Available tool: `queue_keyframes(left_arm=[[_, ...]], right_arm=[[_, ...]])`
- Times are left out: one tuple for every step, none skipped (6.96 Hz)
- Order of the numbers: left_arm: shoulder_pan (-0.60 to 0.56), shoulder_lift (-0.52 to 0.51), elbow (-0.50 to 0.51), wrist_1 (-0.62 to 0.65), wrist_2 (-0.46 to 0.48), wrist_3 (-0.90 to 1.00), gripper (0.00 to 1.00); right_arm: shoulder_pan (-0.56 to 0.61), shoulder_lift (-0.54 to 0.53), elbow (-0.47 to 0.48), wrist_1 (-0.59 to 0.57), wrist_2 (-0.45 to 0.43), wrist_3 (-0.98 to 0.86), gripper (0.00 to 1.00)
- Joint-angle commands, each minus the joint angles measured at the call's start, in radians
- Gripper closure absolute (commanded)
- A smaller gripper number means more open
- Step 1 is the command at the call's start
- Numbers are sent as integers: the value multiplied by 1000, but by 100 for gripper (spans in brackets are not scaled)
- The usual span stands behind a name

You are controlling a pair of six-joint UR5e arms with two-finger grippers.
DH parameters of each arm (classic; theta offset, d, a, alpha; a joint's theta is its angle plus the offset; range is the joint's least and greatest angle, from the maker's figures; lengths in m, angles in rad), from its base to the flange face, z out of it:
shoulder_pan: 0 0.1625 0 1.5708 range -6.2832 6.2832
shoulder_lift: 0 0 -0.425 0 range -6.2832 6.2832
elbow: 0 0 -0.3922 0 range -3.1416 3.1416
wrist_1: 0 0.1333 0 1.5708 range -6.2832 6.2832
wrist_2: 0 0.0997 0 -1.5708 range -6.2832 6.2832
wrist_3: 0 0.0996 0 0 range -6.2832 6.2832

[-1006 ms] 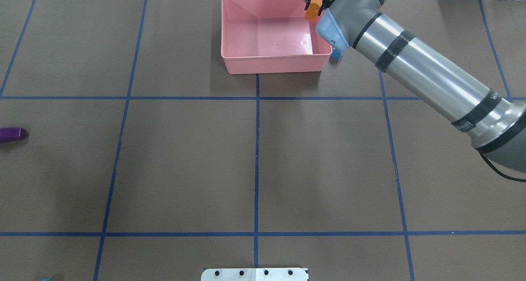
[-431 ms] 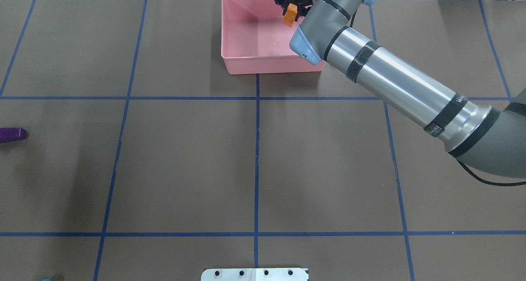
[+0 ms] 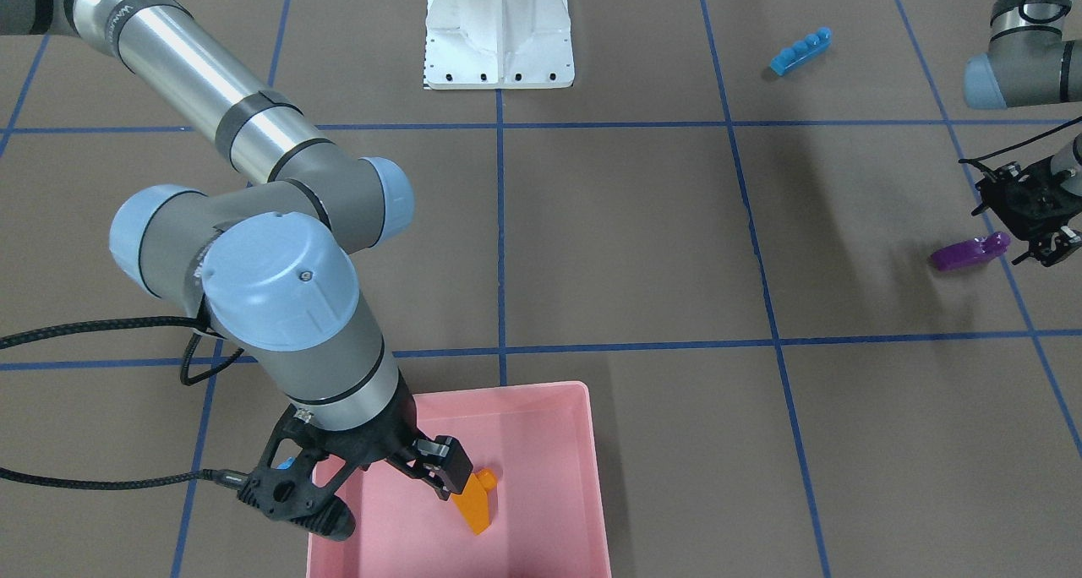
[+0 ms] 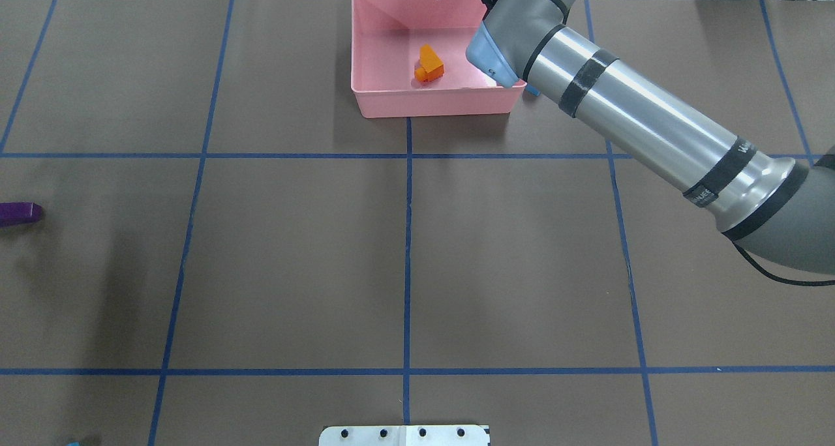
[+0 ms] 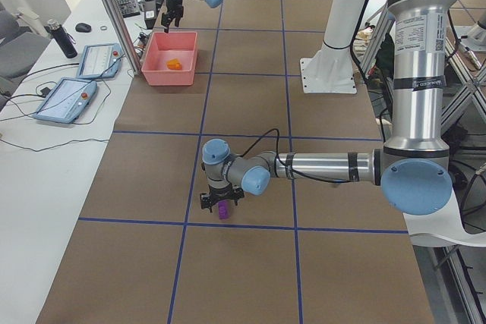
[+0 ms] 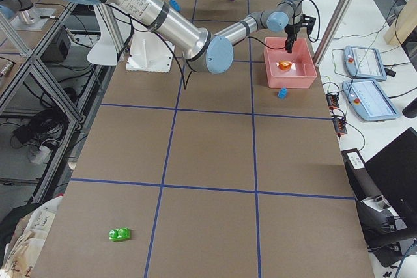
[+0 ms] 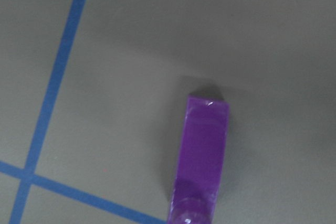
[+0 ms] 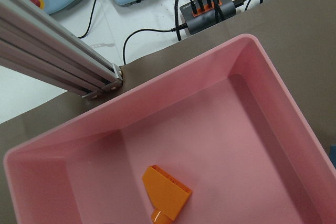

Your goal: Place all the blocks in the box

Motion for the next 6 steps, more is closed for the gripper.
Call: queue_keyframes(left_arm=[[21, -31, 31, -1, 2, -11, 6], [21, -73, 69, -1, 2, -11, 10], [22, -92, 93, 1, 2, -11, 25], [22, -90, 92, 10, -5, -15, 75], [21, -86, 75, 13, -9, -79, 100], [21, -93, 9, 17, -83, -277, 100]], right_arm=[[90, -114, 135, -10, 135, -21, 0], [104, -174, 189, -12, 139, -68, 0], [110, -190, 193, -12, 140, -73, 0], [121, -213, 199, -10, 160, -75, 0], [133, -271, 237, -10, 182, -111, 0], [138, -343, 284, -7, 185, -169, 0]])
